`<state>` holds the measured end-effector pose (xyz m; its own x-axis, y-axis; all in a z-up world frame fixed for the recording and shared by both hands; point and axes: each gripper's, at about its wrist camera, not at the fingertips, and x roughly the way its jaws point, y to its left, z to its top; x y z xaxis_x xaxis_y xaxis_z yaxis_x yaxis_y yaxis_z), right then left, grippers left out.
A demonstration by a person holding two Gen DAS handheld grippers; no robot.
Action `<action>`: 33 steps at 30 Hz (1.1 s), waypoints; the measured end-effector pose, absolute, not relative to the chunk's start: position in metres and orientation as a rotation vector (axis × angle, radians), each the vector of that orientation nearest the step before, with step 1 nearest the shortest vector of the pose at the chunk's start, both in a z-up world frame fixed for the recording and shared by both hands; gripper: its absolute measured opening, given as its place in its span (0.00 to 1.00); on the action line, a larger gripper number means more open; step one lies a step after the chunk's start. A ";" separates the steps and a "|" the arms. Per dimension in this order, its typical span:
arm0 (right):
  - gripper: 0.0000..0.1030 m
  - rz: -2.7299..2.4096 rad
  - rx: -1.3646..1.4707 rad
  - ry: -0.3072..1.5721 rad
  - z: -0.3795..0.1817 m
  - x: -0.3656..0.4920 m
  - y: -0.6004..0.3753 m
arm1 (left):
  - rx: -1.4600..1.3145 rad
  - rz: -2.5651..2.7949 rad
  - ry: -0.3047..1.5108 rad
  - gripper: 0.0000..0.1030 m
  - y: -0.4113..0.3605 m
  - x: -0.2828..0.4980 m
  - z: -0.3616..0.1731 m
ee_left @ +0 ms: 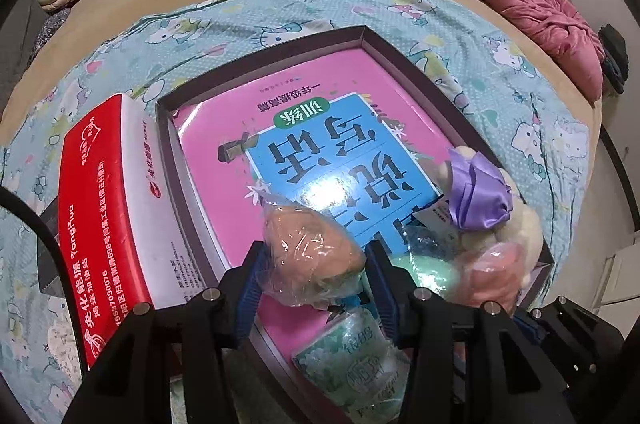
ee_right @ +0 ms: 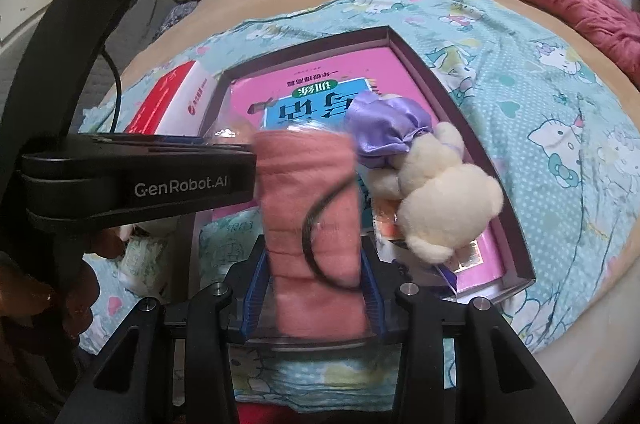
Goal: Organize soft objects
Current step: 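Release the peach ball onto the pink book with the left gripper while the right releases the pink roll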
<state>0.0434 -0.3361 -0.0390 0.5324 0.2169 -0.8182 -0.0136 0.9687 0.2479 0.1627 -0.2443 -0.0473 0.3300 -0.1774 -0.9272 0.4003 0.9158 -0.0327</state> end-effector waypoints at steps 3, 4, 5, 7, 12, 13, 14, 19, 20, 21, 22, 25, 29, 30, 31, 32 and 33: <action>0.44 0.138 0.229 0.997 -0.039 0.044 -0.338 | 0.219 -0.384 1.177 0.49 -0.245 0.162 -0.048; 0.44 0.136 0.229 0.994 -0.039 0.043 -0.338 | 0.221 -0.384 1.177 0.49 -0.246 0.162 -0.048; 0.44 0.138 0.229 0.991 -0.038 0.043 -0.339 | 0.222 -0.383 1.179 0.49 -0.246 0.162 -0.048; 0.44 0.134 0.225 0.990 -0.038 0.043 -0.338 | 0.223 -0.385 1.180 0.49 -0.246 0.162 -0.048; 0.53 0.125 0.218 0.967 -0.032 0.041 -0.339 | 0.230 -0.391 1.182 0.49 -0.246 0.161 -0.049; 0.54 0.121 0.217 0.962 -0.031 0.041 -0.340 | 0.232 -0.391 1.182 0.49 -0.246 0.160 -0.049; 0.55 0.115 0.214 0.954 -0.030 0.040 -0.340 | 0.233 -0.391 1.182 0.49 -0.246 0.160 -0.049; 0.59 0.089 0.195 0.937 -0.025 0.038 -0.340 | 0.213 -0.394 1.178 0.50 -0.244 0.157 -0.046; 0.60 0.084 0.192 0.932 -0.025 0.038 -0.340 | 0.211 -0.395 1.179 0.50 -0.243 0.157 -0.046; 0.61 0.078 0.190 0.926 -0.023 0.037 -0.341 | 0.207 -0.394 1.179 0.51 -0.242 0.157 -0.045; 0.62 0.073 0.190 0.922 -0.023 0.036 -0.341 | 0.202 -0.394 1.180 0.51 -0.241 0.156 -0.044; 0.64 0.054 0.188 0.910 -0.020 0.036 -0.343 | 0.183 -0.393 1.182 0.55 -0.236 0.156 -0.042; 0.66 0.041 0.191 0.895 -0.018 0.034 -0.345 | 0.159 -0.391 1.187 0.57 -0.228 0.155 -0.040; 0.67 0.040 0.191 0.893 -0.018 0.034 -0.345 | 0.152 -0.390 1.188 0.57 -0.225 0.154 -0.040; 0.67 0.039 0.191 0.891 -0.017 0.034 -0.345 | 0.146 -0.391 1.187 0.58 -0.224 0.154 -0.039; 0.67 0.038 0.188 0.887 -0.017 0.034 -0.345 | 0.140 -0.394 1.185 0.58 -0.222 0.153 -0.038; 0.67 0.038 0.186 0.885 -0.016 0.033 -0.345 | 0.134 -0.397 1.184 0.59 -0.221 0.152 -0.036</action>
